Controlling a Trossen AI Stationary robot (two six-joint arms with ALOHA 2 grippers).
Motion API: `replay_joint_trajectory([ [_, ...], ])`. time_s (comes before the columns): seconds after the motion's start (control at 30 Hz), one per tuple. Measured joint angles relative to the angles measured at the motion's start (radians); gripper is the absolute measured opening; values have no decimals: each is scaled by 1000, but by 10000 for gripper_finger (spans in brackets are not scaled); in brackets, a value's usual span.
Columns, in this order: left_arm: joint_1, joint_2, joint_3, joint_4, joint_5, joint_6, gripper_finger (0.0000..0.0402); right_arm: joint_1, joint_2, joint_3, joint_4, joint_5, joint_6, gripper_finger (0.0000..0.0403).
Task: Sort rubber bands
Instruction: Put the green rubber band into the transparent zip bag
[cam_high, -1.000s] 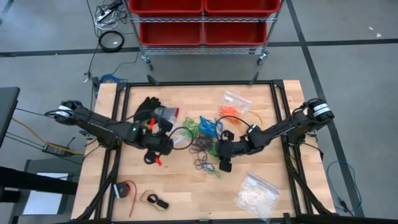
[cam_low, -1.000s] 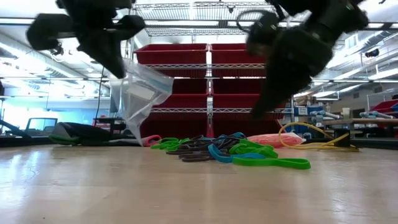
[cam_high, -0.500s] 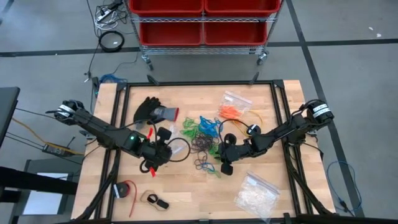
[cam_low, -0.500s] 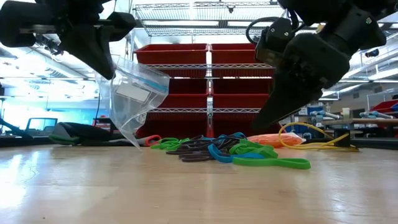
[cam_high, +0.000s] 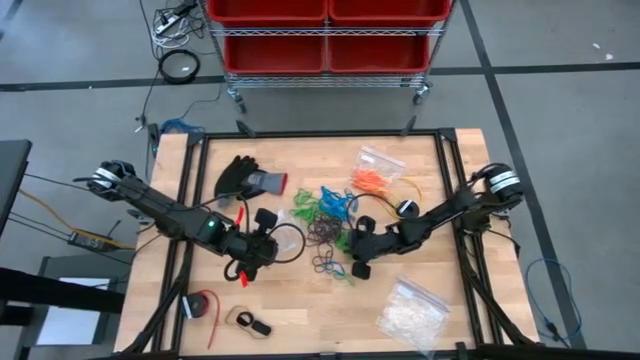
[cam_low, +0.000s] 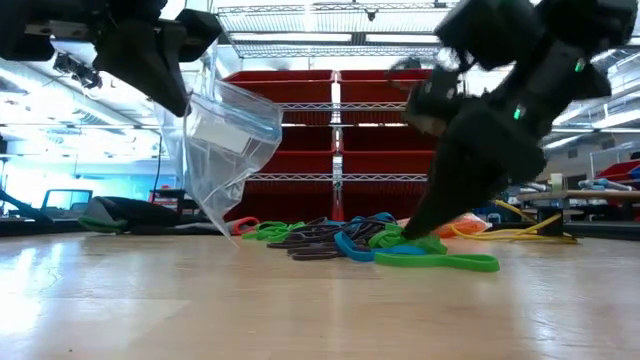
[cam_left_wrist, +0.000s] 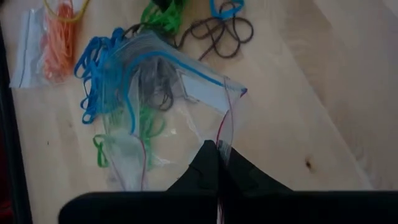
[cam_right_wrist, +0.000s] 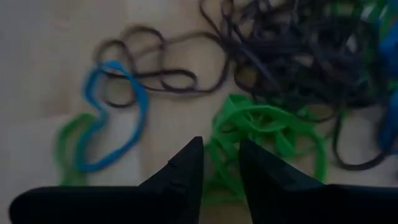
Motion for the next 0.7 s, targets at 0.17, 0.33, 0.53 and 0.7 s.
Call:
replay_joint_trajectory([
  [0.17,-12,0,0,17,2,-9,0,-5,34,20,8,50,25,75],
  [0.33,-13,0,0,22,3,-43,0,1,-12,67,-8,70,-38,12],
  [0.53,-12,0,1,36,0,-50,0,1,-70,153,-154,54,-80,12],
  [0.7,-12,0,1,67,-2,-51,1,9,-104,238,-189,63,-162,2],
])
